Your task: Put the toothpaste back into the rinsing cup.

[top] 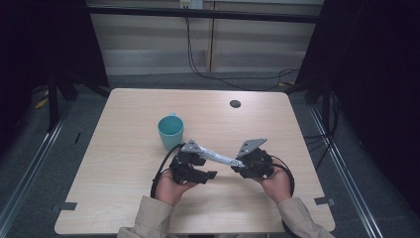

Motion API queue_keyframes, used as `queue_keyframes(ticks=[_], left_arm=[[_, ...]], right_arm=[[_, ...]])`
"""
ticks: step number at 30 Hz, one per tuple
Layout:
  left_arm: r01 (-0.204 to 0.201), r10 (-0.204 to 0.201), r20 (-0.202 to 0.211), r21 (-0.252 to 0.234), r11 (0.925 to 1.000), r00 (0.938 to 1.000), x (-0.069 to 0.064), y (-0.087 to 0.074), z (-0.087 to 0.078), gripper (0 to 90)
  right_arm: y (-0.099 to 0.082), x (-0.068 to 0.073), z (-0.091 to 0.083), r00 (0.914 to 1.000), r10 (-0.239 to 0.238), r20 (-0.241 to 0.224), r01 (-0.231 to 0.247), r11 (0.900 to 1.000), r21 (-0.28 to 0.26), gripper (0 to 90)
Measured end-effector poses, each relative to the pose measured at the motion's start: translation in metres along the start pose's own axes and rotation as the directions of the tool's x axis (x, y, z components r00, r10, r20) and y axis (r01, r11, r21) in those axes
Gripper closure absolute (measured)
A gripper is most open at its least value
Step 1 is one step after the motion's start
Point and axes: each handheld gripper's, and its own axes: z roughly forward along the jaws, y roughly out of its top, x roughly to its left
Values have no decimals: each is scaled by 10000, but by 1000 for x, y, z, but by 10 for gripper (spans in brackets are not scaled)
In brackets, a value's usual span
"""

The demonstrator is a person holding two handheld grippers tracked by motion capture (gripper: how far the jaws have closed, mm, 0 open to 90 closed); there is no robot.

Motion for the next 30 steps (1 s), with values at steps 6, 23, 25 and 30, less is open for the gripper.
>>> queue_keyframes(ticks=[6, 23, 25, 30], left_arm=[[339, -334, 222, -231, 9992, 9992, 1, 2, 1, 431], [832, -810, 409, -548, 9950, 9959, 6, -4, 1, 412], [931, -907, 394, -661, 9935, 9951, 7, -5, 2, 408], [1086, -1057, 362, -877, 9902, 9937, 6, -2, 3, 398]], right_arm=[[2, 2, 5, 9993, 339, -167, -340, 9994, -72, 630], [6, 3, 0, 9958, 772, 500, -745, 9958, -528, 631], [7, 1, -4, 9957, 801, 472, -774, 9954, -571, 631], [10, 4, -4, 9951, 864, 481, -833, 9945, -638, 631]])
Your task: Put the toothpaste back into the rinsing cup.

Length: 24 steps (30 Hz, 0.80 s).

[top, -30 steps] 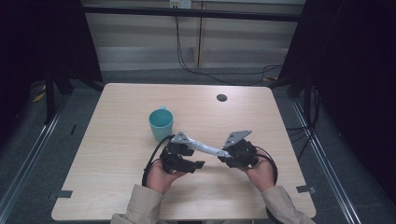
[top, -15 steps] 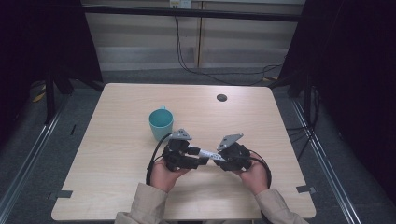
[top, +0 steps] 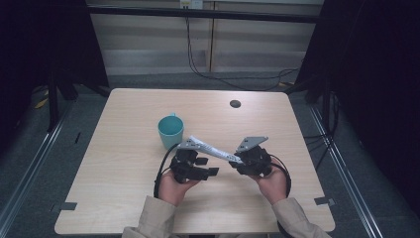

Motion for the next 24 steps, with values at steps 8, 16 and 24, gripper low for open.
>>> queue_keyframes(ticks=[8, 16, 24], left_arm=[[318, -322, -128, -344, 9989, 9994, 4, -1, 0, 391], [634, -625, 147, -711, 9955, 9979, 9, 1, -3, 395], [803, -799, 83, -1017, 9916, 9968, 10, 1, -2, 390]], right_arm=[[2, 5, 1, 9998, 2, -192, -5, 9998, -179, 630], [-1, 4, 2, 9983, 292, -500, -309, 9989, -346, 630], [-1, 7, 4, 9974, 550, -466, -567, 9978, -343, 629]])
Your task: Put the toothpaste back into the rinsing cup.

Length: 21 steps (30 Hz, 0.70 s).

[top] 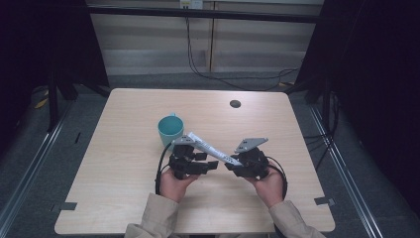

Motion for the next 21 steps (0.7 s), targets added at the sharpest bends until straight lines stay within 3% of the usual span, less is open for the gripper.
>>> queue_keyframes(ticks=[5, 9, 21], left_arm=[[267, -260, 174, -392, 9989, 9995, -2, 2, -1, 383], [356, -353, 57, -444, 9984, 9994, -1, 2, 0, 372], [485, -489, -35, -662, 9966, 9988, -1, 4, -1, 359]], right_arm=[[-3, 0, 2, 9996, 271, -68, -272, 9996, -117, 628], [-4, 0, 3, 9979, 621, -191, -628, 9974, -341, 628], [-2, 4, 2, 9977, 667, -108, -671, 9967, -449, 626]])
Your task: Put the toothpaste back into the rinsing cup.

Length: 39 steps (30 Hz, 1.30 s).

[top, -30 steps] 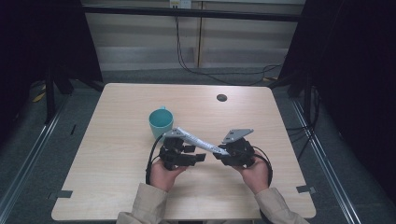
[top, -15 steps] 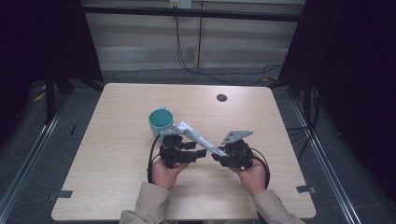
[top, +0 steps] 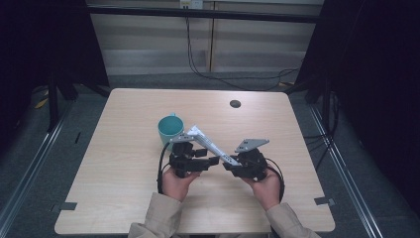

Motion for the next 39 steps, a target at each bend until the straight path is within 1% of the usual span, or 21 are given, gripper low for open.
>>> queue_keyframes(ticks=[1, 3, 5, 9, 12, 13, 15, 17, 23, 24, 26, 27, 28, 29, 30, 32, 34, 37, 39], left_arm=[[82, -82, 38, -37, 10000, 10000, 0, 0, 0, 357], [101, -101, 7, -87, 9999, 9999, 1, 0, -1, 353], [112, -112, -14, -52, 9999, 9999, 2, 0, 0, 342], [244, -244, 4, -157, 9996, 9997, 3, 0, -1, 326], [242, -242, 12, -217, 9995, 9997, 3, -1, -1, 329], [292, -291, 43, -243, 9993, 9996, 3, -1, -1, 329], [392, -387, 148, -310, 9988, 9991, 4, 0, -1, 329], [387, -382, 157, -311, 9988, 9991, 4, 0, 0, 329], [566, -562, 147, -315, 9979, 9983, 6, 0, 1, 326], [593, -588, 148, -307, 9978, 9982, 6, 0, 2, 326], [579, -575, 144, -311, 9978, 9982, 6, 0, 2, 326], [583, -579, 125, -318, 9978, 9982, 6, 0, 3, 325], [606, -602, 146, -307, 9977, 9981, 6, 0, 3, 322], [667, -661, 203, -300, 9973, 9976, 7, 0, 3, 321], [661, -654, 209, -326, 9973, 9976, 7, 0, 2, 321], [679, -671, 226, -392, 9969, 9975, 6, 0, 2, 322], [677, -667, 243, -413, 9968, 9975, 6, 1, 1, 322], [749, -733, 325, -501, 9959, 9968, 7, 1, 0, 328], [718, -699, 332, -592, 9957, 9970, 6, 1, -1, 341]], right_arm=[[0, 1, 0, 10000, 21, 5, -21, 10000, -32, 626], [0, 2, 0, 10000, 24, -93, -25, 9999, -100, 625], [1, 3, 0, 10000, -1, -80, 0, 9999, -134, 625], [2, 5, 0, 9999, 2, -154, -5, 9997, -233, 625], [2, 5, -1, 9999, -17, -169, 13, 9997, -225, 625], [2, 4, -1, 9997, 13, -253, -21, 9995, -301, 625], [2, 5, -1, 9997, 28, -242, -35, 9996, -273, 625], [2, 5, -1, 9996, 19, -269, -27, 9995, -312, 625], [2, 4, -3, 9994, 39, -356, -55, 9990, -446, 626], [2, 4, -3, 9995, 6, -316, -21, 9989, -476, 627], [2, 4, -5, 9995, 60, -313, -76, 9986, -529, 629], [1, 4, -5, 9993, 158, -327, -175, 9984, -542, 630], [1, 3, -6, 9990, 212, -405, -239, 9975, -660, 631], [2, 3, -7, 9992, 150, -375, -175, 9975, -691, 631], [2, 4, -8, 9997, -6, -262, -12, 9975, -713, 631], [2, 3, -10, 9993, 100, -354, -132, 9958, -908, 631], [3, 4, -12, 9995, -23, -306, -7, 9953, -968, 631], [3, 3, -11, 9993, -46, -383, 13, 9962, -869, 630], [2, 3, -9, 9988, -27, -480, -14, 9964, -843, 631]])
